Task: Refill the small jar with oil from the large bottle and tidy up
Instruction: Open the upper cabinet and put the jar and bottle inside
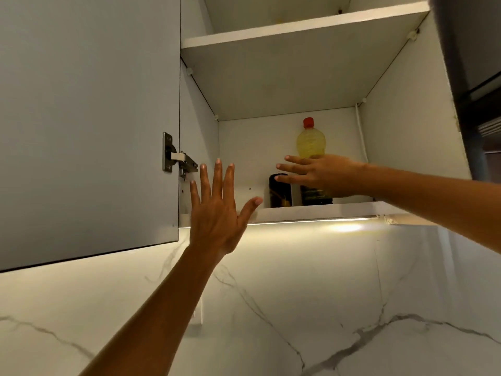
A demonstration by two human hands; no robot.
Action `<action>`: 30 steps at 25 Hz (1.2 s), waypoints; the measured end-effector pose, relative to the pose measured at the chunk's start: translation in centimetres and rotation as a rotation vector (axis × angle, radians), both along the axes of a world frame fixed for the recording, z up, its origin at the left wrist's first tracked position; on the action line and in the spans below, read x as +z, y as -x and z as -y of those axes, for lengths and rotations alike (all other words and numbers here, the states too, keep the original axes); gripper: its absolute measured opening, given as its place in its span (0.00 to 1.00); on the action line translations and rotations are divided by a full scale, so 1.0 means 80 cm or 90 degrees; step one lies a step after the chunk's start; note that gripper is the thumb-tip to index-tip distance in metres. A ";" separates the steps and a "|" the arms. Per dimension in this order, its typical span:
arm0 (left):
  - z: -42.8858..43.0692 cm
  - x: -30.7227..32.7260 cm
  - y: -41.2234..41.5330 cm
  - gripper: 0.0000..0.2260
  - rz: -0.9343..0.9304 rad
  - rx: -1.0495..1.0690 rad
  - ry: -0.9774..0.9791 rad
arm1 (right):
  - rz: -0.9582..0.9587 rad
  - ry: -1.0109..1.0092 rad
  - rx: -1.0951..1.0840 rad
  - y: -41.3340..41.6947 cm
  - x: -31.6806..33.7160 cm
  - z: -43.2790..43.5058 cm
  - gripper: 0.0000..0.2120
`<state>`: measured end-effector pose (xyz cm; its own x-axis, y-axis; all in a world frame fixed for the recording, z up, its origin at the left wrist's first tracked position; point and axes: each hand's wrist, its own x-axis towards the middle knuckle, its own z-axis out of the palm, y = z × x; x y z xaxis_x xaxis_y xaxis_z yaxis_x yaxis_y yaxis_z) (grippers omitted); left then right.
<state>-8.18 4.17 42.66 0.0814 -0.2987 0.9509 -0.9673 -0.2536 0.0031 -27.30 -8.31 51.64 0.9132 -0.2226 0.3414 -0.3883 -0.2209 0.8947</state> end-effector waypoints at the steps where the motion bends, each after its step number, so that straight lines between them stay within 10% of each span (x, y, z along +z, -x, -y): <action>1: -0.008 -0.012 0.009 0.41 -0.017 -0.027 -0.007 | 0.037 -0.021 0.044 0.014 -0.011 -0.015 0.36; 16: -0.228 -0.131 0.146 0.34 0.062 -0.054 0.007 | 0.405 -0.158 0.417 0.101 -0.181 -0.244 0.34; 30: -0.576 -0.141 0.209 0.36 0.037 0.319 0.232 | 0.449 -0.236 0.821 0.065 -0.207 -0.586 0.32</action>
